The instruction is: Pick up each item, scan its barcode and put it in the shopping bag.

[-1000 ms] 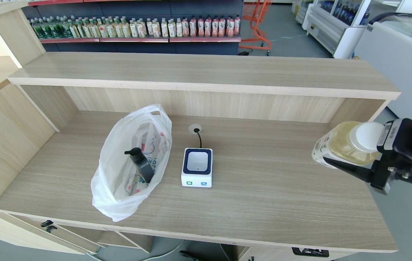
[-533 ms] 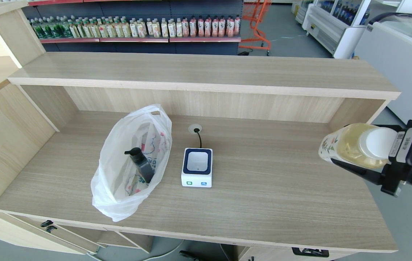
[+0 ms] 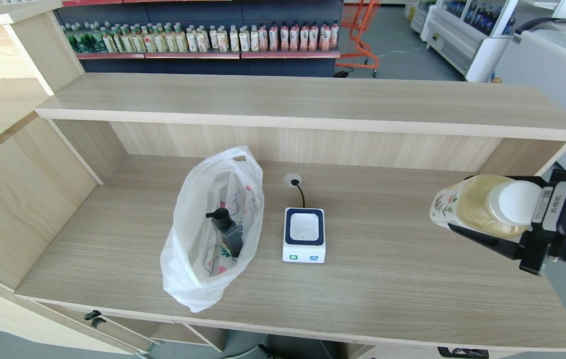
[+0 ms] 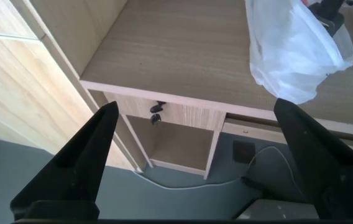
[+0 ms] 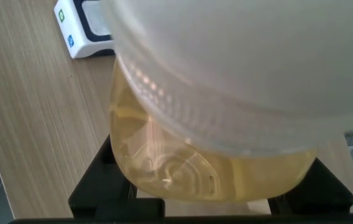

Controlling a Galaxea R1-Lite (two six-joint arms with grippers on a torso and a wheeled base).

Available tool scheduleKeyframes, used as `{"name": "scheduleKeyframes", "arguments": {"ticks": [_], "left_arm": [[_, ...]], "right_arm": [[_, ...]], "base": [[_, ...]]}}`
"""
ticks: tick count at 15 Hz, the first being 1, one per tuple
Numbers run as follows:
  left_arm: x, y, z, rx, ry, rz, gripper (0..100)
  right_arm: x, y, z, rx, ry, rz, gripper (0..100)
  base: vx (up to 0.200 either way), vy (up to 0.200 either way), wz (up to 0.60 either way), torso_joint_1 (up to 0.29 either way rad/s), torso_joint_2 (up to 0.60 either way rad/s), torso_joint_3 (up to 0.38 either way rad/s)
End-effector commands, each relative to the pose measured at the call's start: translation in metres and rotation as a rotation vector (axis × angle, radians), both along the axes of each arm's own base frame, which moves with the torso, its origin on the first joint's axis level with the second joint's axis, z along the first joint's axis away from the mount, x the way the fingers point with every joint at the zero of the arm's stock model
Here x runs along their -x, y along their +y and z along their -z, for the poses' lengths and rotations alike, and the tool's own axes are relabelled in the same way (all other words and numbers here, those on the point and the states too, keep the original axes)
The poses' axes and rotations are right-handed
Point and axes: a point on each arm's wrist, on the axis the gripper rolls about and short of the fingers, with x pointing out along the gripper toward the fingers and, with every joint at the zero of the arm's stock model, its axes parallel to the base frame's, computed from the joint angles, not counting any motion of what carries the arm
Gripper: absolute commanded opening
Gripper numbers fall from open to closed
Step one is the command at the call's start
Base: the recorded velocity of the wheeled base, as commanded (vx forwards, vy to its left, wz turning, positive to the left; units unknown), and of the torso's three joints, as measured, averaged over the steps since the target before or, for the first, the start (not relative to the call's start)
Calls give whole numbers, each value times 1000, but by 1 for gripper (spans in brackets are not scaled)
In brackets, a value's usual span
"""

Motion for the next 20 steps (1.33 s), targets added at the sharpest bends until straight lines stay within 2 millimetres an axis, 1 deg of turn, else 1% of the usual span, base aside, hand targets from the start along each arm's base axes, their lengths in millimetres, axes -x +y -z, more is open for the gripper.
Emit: {"name": "scheduleKeyframes", "arguments": {"ticks": [1, 6, 9, 13, 18, 20], "left_arm": [[0, 0, 0, 0, 0, -1, 100], [0, 0, 0, 0, 1, -1, 100], [0, 0, 0, -1, 0, -1, 100], [0, 0, 0, -6, 1, 0, 100], [0, 0, 0, -1, 0, -1, 100], [0, 0, 0, -1, 1, -1, 100]], "right_arm": [[-3, 1, 5, 6, 22, -1, 0], [-5, 1, 12, 12, 49, -3, 0], [-6, 2, 14, 13, 61, -5, 0], [-8, 2, 20, 7, 88, -54, 0], [-27, 8, 34, 3, 165, -134, 0], [-30, 10, 41, 0, 200, -177, 0]], "base": [[0, 200, 0, 2, 2, -2], [0, 200, 0, 3, 1, 1], [0, 0, 0, 0, 0, 0], [200, 0, 0, -9, -1, 5], [0, 0, 0, 0, 0, 0], [0, 0, 0, 0, 0, 0]]}}
